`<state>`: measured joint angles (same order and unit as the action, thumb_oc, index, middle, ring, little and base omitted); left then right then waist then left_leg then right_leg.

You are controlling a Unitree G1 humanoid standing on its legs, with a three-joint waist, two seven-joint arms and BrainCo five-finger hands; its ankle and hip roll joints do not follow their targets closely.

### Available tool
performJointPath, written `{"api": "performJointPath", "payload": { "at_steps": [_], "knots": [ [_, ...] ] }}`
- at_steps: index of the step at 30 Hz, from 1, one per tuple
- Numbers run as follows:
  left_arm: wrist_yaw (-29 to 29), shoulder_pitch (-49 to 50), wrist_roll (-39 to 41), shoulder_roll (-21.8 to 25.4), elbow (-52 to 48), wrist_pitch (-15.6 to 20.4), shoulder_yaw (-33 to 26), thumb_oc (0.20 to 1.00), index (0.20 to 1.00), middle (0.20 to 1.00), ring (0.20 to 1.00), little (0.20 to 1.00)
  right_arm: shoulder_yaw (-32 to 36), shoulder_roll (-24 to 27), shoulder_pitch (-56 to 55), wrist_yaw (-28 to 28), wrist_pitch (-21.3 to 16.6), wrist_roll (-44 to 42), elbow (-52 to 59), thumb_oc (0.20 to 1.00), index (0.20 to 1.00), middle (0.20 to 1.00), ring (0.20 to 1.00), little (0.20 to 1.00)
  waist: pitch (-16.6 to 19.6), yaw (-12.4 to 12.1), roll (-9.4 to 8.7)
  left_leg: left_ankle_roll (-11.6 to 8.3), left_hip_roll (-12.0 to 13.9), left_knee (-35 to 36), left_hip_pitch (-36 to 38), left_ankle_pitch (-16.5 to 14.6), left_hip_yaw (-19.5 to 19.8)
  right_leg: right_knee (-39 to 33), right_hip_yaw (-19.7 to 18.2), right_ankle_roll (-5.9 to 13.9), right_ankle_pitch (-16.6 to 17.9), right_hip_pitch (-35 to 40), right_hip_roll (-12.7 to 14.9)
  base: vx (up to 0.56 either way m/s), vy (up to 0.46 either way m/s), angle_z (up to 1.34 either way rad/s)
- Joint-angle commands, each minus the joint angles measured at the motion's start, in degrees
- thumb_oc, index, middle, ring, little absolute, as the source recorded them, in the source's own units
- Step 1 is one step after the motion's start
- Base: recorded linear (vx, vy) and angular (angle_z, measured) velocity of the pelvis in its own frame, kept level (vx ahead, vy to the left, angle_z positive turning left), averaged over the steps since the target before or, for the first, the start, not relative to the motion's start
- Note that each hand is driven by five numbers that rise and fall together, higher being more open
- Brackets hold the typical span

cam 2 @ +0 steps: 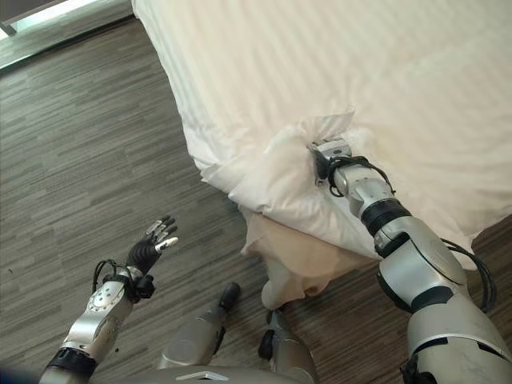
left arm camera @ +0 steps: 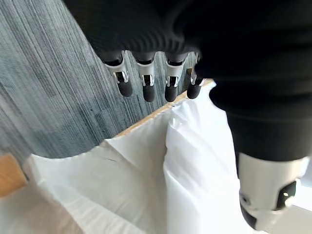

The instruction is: Making the bed.

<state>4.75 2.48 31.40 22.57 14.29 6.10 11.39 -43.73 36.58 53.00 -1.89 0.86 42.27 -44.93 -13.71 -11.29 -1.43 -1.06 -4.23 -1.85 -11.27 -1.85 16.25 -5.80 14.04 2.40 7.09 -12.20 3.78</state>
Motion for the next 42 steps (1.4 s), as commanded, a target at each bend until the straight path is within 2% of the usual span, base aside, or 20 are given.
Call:
{"api": "performJointPath", "payload": {
  "at_steps": [1,3,7,12,14,17,20,21,23,24,25,26,27,29,30,32,33,34,37,42],
  "knots": [
    [-0.64,-0.02,2.26,0.44,-2.58,2.69,-0.77,1.000,1.000,1.000,1.000,1.000,-3.18,-0.71,-7.20,-4.49,-2.19,-4.36,4.31,0.200,0.200,0.200,0.200,0.200,1.48,0.08,0.54,-1.83,-1.83,6.85,0.55,7.86,-2.01,0.80,-3.42,4.26,-1.88,3.85,0.09,0.01,0.038,-0.07],
    [-0.83,0.54,2.19,0.18,-2.63,2.77,-1.77,1.000,1.000,1.000,1.000,1.000,-1.30,0.27,-11.36,-6.44,-3.17,-6.63,14.60,0.200,0.200,0.200,0.200,0.200,1.48,0.94,0.10,-1.74,-1.59,6.85,1.08,7.52,-2.79,0.80,-3.85,4.37,-1.90,4.16,0.17,0.01,0.029,-0.09],
    [-0.94,1.22,1.71,0.02,-2.53,2.65,-3.29,1.000,1.000,1.000,1.000,1.000,0.55,0.04,-19.06,-10.58,-4.43,-8.86,25.66,0.200,0.200,0.200,0.200,0.200,1.45,1.90,-0.35,-1.67,-1.32,6.85,1.84,7.10,-3.70,0.80,-4.31,4.41,-1.89,4.70,0.26,0.00,0.016,-0.09],
    [0.15,4.32,0.38,0.01,-2.89,2.53,-6.66,1.000,1.000,1.000,1.000,1.000,3.75,1.41,-35.79,-23.22,-6.71,-15.99,45.70,0.200,0.200,0.200,0.200,0.200,1.81,3.52,-1.51,-1.58,-1.04,6.85,2.62,6.50,-4.81,0.80,-4.33,4.72,-2.23,5.34,0.35,0.00,0.013,-0.10],
    [0.21,5.49,-0.45,-0.53,-2.28,2.66,-7.61,1.000,1.000,1.000,1.000,1.000,6.12,3.35,-42.37,-25.51,-6.94,-15.76,49.78,0.200,0.200,0.200,0.200,0.200,2.16,4.01,-1.86,-1.52,-0.94,6.85,3.18,6.11,-5.37,0.80,-4.35,4.98,-2.24,5.78,0.67,0.00,0.069,-0.10],
    [-0.83,5.26,-1.63,-1.11,-1.40,2.80,-8.03,1.000,1.000,1.000,1.000,1.000,9.66,4.27,-44.57,-23.27,-7.43,-12.40,52.48,0.200,0.200,0.200,0.200,0.200,1.91,4.91,-1.91,-1.26,-1.10,6.85,3.77,5.75,-7.43,0.80,-4.89,5.79,-1.04,5.89,1.27,-0.04,0.107,-0.10],
    [-2.01,4.62,-2.44,-1.42,-1.09,3.02,-7.83,1.000,1.000,1.000,1.000,1.000,9.58,2.73,-42.27,-22.70,-7.55,-11.73,54.24,0.200,0.200,0.200,0.200,0.200,1.19,5.26,-1.82,-0.86,-0.98,6.85,4.18,5.23,-10.72,2.06,-5.26,6.73,0.85,5.13,2.13,-0.11,0.105,-0.33],
    [-2.36,4.04,-2.56,-1.29,-1.10,2.95,-7.30,1.000,1.000,1.000,1.000,1.000,8.96,1.97,-40.88,-22.76,-7.55,-11.64,54.77,0.200,0.200,0.200,0.200,0.200,0.39,5.28,-1.56,-0.57,-0.68,6.85,4.29,5.35,-11.70,5.56,-5.25,7.02,0.84,3.63,2.28,-0.21,0.107,-0.51],
    [-3.05,2.13,-3.07,-0.90,-0.67,3.02,-6.46,1.000,1.000,1.000,1.000,1.000,6.82,-0.62,-37.49,-22.70,-7.35,-11.34,53.90,0.200,0.200,0.200,0.200,0.200,-0.83,5.04,-0.56,-0.04,0.71,6.85,4.12,6.12,-13.60,13.58,-4.29,7.47,-2.45,1.75,1.76,-0.22,0.096,-0.71],
    [-3.48,1.56,-3.89,-0.69,-0.97,2.88,-6.48,1.000,1.000,1.000,1.000,1.000,5.18,-2.84,-35.23,-22.85,-7.17,-10.78,52.68,0.200,0.200,0.200,0.200,0.200,-1.05,4.63,-0.27,0.26,1.39,6.85,4.12,6.71,-14.70,20.64,-3.08,7.36,-5.76,1.36,1.62,-0.24,0.134,-0.78],
    [-4.65,0.24,-3.47,-0.85,-1.58,2.96,-6.88,1.000,1.000,1.000,1.000,1.000,1.84,-7.70,-30.66,-22.63,-6.86,-11.21,50.75,0.200,0.200,0.200,0.200,0.200,-0.10,3.80,0.20,1.08,2.43,6.85,3.47,7.49,-16.56,32.08,-1.55,6.28,-8.98,1.51,0.70,-0.22,0.114,-0.75],
    [-4.89,-0.04,-3.01,-1.12,-1.30,2.99,-6.81,1.000,1.000,1.000,1.000,1.000,0.32,-9.76,-29.24,-22.85,-6.41,-12.10,49.30,0.200,0.200,0.200,0.200,0.200,0.55,3.22,0.01,1.21,2.43,6.85,3.26,7.87,-16.95,33.00,-1.36,6.08,-8.97,2.32,-0.04,-0.16,0.061,-0.50],
    [-5.19,-0.38,-2.73,-1.17,-0.75,3.08,-7.12,1.000,1.000,1.000,1.000,1.000,-2.19,-12.70,-27.15,-23.11,-6.45,-13.00,46.77,0.200,0.200,0.200,0.200,0.200,1.40,1.96,-1.27,1.47,1.77,6.85,3.03,8.02,-18.14,32.84,-1.25,6.22,-9.45,5.00,-0.43,-0.05,-0.059,-0.45],
    [-5.81,-0.24,-2.11,-1.32,-0.94,3.21,-7.74,1.000,1.000,1.000,1.000,1.000,-6.84,-17.77,-23.81,-22.68,-6.66,-13.24,40.30,0.200,0.200,0.200,0.200,0.200,3.14,-1.94,-3.38,1.29,1.21,6.85,0.89,9.13,-19.89,25.04,-1.05,5.67,-9.64,10.62,-0.99,-0.11,-0.104,-0.54],
    [-5.85,-0.44,-1.19,-1.57,-1.07,3.31,-7.71,1.000,1.000,1.000,1.000,1.000,-9.31,-19.73,-21.23,-22.59,-6.96,-12.86,37.49,0.200,0.200,0.200,0.200,0.200,3.19,-4.32,-4.17,0.48,1.09,6.85,-0.34,10.22,-20.54,19.12,0.39,4.62,-13.00,13.76,-0.89,-0.21,-0.078,-0.63],
    [-5.57,-0.99,-0.45,-2.14,-0.88,3.27,-7.40,1.000,1.000,1.000,1.000,1.000,-11.45,-22.00,-18.94,-22.36,-6.60,-12.29,34.42,0.200,0.200,0.200,0.200,0.200,4.01,-5.70,-4.27,-0.34,1.13,6.85,-2.00,11.40,-21.62,10.83,0.10,3.45,-14.81,16.89,-2.82,-0.16,-0.060,-0.54],
    [-5.55,-1.02,-0.43,-2.11,-0.84,3.28,-7.44,1.000,1.000,1.000,1.000,1.000,-11.49,-22.14,-18.86,-22.30,-6.60,-12.26,34.26,0.200,0.200,0.200,0.200,0.200,3.99,-5.71,-4.33,-0.40,1.17,6.85,-1.96,11.38,-21.67,10.18,0.05,3.38,-14.50,17.21,-2.91,-0.22,-0.087,-0.56],
    [-5.71,-1.44,0.80,-2.42,-0.33,3.60,-7.32,1.000,1.000,1.000,1.000,1.000,-13.12,-23.40,-16.90,-22.56,-6.55,-12.01,32.83,0.200,0.200,0.200,0.200,0.200,4.14,-6.26,-3.74,-2.08,1.88,6.85,-3.60,13.59,-22.28,4.68,-0.10,2.40,-14.07,19.28,-4.53,-0.29,-0.083,-0.41],
    [-5.67,-1.22,1.73,-3.06,0.09,3.25,-7.12,1.000,1.000,1.000,1.000,1.000,-13.54,-22.85,-16.85,-22.09,-6.48,-12.10,32.84,0.200,0.200,0.200,0.200,0.200,3.99,-5.89,-2.41,-3.72,3.00,6.85,-4.32,15.71,-22.49,0.80,-0.44,1.73,-13.42,20.99,-5.69,-0.25,-0.051,-0.05],
    [-5.34,-1.67,2.39,-4.10,1.13,3.35,-6.14,1.000,1.000,1.000,1.000,1.000,-14.10,-22.42,-17.51,-21.39,-5.60,-13.40,29.62,0.200,0.200,0.200,0.200,0.200,2.47,-5.29,0.14,-6.26,4.36,5.76,-5.15,20.03,-21.24,0.80,-0.70,0.33,-13.04,21.56,-6.39,-0.27,-0.029,0.11]
  ]
}}
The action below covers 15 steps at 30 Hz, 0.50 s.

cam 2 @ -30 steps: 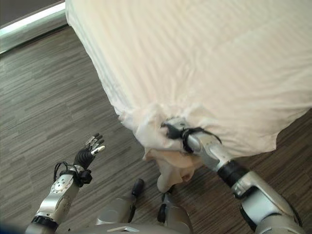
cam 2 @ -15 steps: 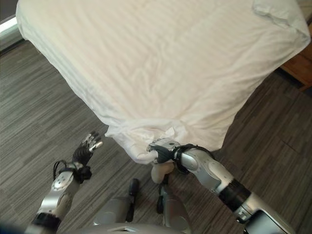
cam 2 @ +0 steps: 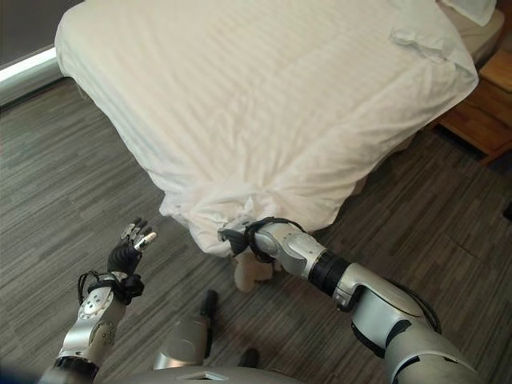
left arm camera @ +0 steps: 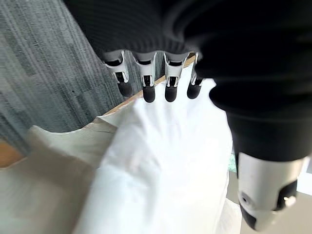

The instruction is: Making the bed.

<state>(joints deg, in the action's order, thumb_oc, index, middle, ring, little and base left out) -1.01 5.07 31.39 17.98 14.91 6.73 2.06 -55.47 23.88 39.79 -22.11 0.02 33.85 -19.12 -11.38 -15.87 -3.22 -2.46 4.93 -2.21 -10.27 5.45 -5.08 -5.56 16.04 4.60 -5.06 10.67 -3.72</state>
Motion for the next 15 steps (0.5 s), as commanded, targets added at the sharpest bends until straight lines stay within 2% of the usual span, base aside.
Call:
{"api": "performJointPath", "payload": {
  "at_steps": [1,2,4,7,9,10,12,13,14,15],
  "knots": [
    [0.68,-3.91,2.19,0.41,1.24,2.62,3.48,1.000,1.000,1.000,1.000,1.000,-2.06,-9.60,-4.94,-1.37,-4.19,-5.30,3.37,0.200,0.200,0.200,0.200,0.200,-0.49,-0.53,2.44,-5.77,-4.63,4.48,-6.71,13.81,0.91,0.56,-2.63,-2.16,-0.48,-1.15,1.12,-0.20,-0.018,0.23],
    [0.68,-3.74,1.89,0.62,1.40,2.47,3.36,1.000,1.000,1.000,1.000,1.000,-2.00,-9.15,-4.45,-1.73,-4.03,-4.80,4.12,0.200,0.200,0.200,0.200,0.200,-1.04,-0.55,2.28,-6.00,-5.11,2.28,-6.87,13.39,2.54,0.56,-2.84,-2.35,-0.29,-1.06,1.66,-0.23,0.004,0.29],
    [0.26,-2.68,1.73,1.05,0.57,2.52,2.05,1.000,1.000,1.000,1.000,1.000,-0.85,-7.94,-4.74,-1.82,-2.88,-7.16,5.56,0.200,0.200,0.200,0.200,0.200,-2.23,-0.37,1.58,-4.87,-6.08,-5.83,-7.21,9.81,7.15,0.56,-3.21,-2.47,1.78,-2.39,3.45,-0.22,0.012,0.38],
    [0.76,-1.12,1.29,1.92,0.23,1.68,0.03,1.000,1.000,1.000,1.000,1.000,1.00,-6.54,-8.39,-3.94,-0.84,-13.92,6.79,0.200,0.200,0.200,0.200,0.200,-2.29,1.43,-0.82,-1.72,-5.38,-18.11,-6.61,1.87,6.96,0.56,-2.66,-2.34,3.92,-4.20,6.22,-0.12,0.010,0.06],
    [0.97,-0.88,1.34,2.11,0.30,1.21,-0.50,1.000,1.000,1.000,1.000,1.000,1.70,-5.23,-11.38,-4.64,0.31,-16.97,7.26,0.200,0.200,0.200,0.200,0.200,-1.10,2.59,-1.41,-1.08,-4.58,-16.87,-4.30,-1.25,6.34,0.56,-2.49,-2.01,3.78,-5.00,6.21,0.06,0.059,0.05],
    [1.24,-0.52,1.04,2.09,0.66,1.02,-0.63,1.000,1.000,1.000,1.000,1.000,2.42,-4.23,-12.79,-5.74,0.75,-17.25,6.92,1.000,1.000,1.000,1.000,1.000,0.19,3.57,-0.54,-0.55,-4.41,-10.87,-1.14,-2.71,6.50,0.56,-2.62,-1.45,3.63,-5.64,5.47,0.15,0.103,0.20],
    [1.22,0.06,1.37,1.77,1.02,1.16,-1.59,1.000,1.000,1.000,1.000,1.000,4.32,-1.91,-14.90,-6.32,0.76,-16.73,7.69,1.000,1.000,1.000,1.000,1.000,1.98,4.87,-0.67,-0.17,-4.56,-0.53,4.53,-3.12,6.28,0.56,-3.11,-0.71,4.07,-6.29,5.02,0.12,0.081,0.09],
    [1.24,0.14,1.38,1.72,1.03,1.18,-1.52,1.000,1.000,1.000,1.000,1.000,4.36,-1.75,-15.09,-6.41,0.82,-16.72,7.89,1.000,1.000,1.000,1.000,1.000,2.06,4.78,-0.61,-0.16,-4.53,0.55,5.15,-2.65,6.23,0.56,-3.16,-0.69,4.04,-6.21,5.01,0.04,0.080,-0.10],
    [1.40,0.20,1.76,1.66,0.49,1.35,-1.98,1.000,1.000,1.000,1.000,1.000,7.07,0.78,-16.72,-6.59,0.92,-16.99,9.20,1.000,1.000,1.000,1.000,1.000,2.91,5.68,-0.81,-0.22,-4.95,4.76,6.91,-1.79,6.34,0.56,-3.46,-0.35,4.40,-7.28,5.09,0.02,0.084,-0.16],
    [1.66,0.51,2.08,1.47,0.08,1.29,-2.41,1.000,1.000,1.000,1.000,1.000,8.83,2.34,-17.94,-6.63,1.14,-17.05,10.28,1.000,1.000,1.000,1.000,1.000,3.41,6.20,-0.85,-0.16,-4.97,6.04,7.63,-1.61,6.04,0.56,-3.56,-0.16,4.43,-7.54,5.11,0.02,0.119,-0.03]
  ]
}}
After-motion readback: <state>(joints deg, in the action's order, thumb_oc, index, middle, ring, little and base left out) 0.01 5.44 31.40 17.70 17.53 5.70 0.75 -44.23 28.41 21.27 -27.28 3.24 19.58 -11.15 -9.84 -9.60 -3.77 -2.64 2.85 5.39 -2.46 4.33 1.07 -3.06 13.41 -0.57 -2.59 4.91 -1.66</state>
